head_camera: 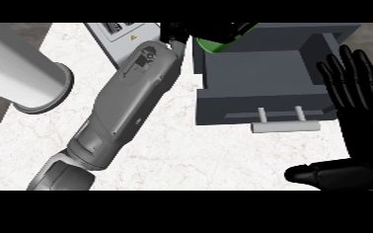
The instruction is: Pick up the cup, place it into the drawer and close the drawer
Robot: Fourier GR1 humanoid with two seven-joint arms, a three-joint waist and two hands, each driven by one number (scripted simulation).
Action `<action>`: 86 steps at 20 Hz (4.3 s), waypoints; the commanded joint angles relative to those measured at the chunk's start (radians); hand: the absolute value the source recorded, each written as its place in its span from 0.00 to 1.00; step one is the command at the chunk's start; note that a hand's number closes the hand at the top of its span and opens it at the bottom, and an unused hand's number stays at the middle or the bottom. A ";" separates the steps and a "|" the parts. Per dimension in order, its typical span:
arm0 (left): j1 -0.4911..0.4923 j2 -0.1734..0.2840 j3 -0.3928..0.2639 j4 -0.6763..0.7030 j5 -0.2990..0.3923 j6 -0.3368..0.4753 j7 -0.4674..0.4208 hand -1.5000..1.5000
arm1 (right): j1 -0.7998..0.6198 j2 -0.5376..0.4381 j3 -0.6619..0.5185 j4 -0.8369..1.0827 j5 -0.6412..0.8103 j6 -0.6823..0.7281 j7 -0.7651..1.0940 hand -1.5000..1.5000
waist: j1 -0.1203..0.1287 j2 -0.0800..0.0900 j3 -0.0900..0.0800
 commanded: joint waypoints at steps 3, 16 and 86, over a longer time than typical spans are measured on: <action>-0.074 0.000 -0.099 0.155 0.130 0.029 -0.059 1.00 | 0.005 0.004 -0.001 0.029 0.008 0.007 -0.030 0.00 | -0.014 0.002 0.000; -0.125 0.000 -0.344 0.286 0.243 0.090 -0.055 1.00 | -0.031 0.005 0.033 0.072 0.007 0.038 -0.054 0.00 | -0.061 0.013 0.001; 1.043 0.602 0.060 -0.798 0.519 -0.313 -0.054 0.00 | -0.175 -0.113 0.370 0.737 0.997 -0.066 -0.332 0.00 | 0.053 -0.007 0.000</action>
